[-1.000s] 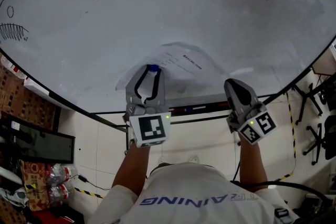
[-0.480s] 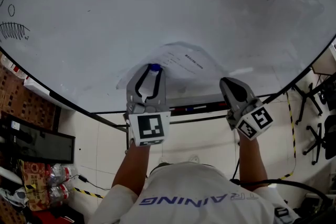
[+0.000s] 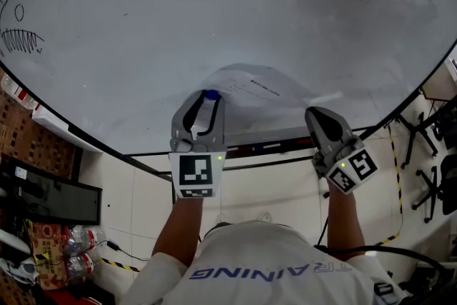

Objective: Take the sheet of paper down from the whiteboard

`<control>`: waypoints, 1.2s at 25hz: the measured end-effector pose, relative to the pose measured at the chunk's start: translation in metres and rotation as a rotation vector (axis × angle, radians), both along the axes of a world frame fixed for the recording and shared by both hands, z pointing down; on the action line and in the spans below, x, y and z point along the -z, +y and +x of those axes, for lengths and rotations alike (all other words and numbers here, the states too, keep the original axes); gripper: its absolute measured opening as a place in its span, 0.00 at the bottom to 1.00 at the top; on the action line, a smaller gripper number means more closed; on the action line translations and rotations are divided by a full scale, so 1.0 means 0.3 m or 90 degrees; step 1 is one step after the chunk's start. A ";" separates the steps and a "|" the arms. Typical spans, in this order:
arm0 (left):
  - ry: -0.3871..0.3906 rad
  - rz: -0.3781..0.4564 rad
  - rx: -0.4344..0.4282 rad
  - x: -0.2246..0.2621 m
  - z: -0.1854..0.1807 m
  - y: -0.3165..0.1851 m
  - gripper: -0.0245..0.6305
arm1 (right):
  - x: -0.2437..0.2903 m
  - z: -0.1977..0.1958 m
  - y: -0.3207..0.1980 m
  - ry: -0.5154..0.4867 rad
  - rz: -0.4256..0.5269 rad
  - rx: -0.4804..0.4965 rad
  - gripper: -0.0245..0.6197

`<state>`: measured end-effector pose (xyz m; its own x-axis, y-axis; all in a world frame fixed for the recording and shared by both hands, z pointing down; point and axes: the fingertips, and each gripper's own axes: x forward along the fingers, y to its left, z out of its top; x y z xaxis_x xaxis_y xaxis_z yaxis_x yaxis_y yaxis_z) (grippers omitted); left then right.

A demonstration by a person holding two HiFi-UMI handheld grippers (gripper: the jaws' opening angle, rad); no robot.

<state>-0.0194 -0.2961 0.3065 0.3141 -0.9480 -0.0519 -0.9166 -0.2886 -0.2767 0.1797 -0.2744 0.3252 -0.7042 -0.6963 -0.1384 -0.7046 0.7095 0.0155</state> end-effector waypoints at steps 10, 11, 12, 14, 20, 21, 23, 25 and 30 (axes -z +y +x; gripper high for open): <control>0.089 -0.063 0.001 -0.147 -0.106 0.102 0.24 | -0.095 0.071 0.039 0.049 -0.041 -0.052 0.05; 0.100 -0.073 0.008 -0.169 -0.126 0.113 0.23 | -0.107 0.074 0.042 0.054 -0.045 -0.057 0.05; 0.109 -0.083 0.014 -0.189 -0.145 0.122 0.24 | -0.117 0.079 0.045 0.058 -0.048 -0.062 0.05; 0.120 -0.095 0.023 -0.214 -0.181 0.136 0.23 | -0.131 0.088 0.049 0.065 -0.053 -0.073 0.05; 0.121 -0.091 0.032 -0.220 -0.248 0.155 0.24 | -0.125 0.078 0.055 0.064 -0.050 -0.087 0.05; 0.122 -0.089 0.031 -0.220 -0.254 0.156 0.24 | -0.120 0.069 0.056 0.063 -0.048 -0.086 0.05; 0.127 -0.087 0.027 -0.220 -0.262 0.161 0.24 | -0.110 0.051 0.060 0.062 -0.043 -0.083 0.05; 0.133 -0.085 0.023 -0.212 -0.266 0.165 0.23 | -0.102 0.037 0.063 0.060 -0.040 -0.084 0.05; 0.145 -0.090 0.018 -0.212 -0.287 0.163 0.23 | -0.090 0.021 0.050 0.051 -0.037 -0.095 0.05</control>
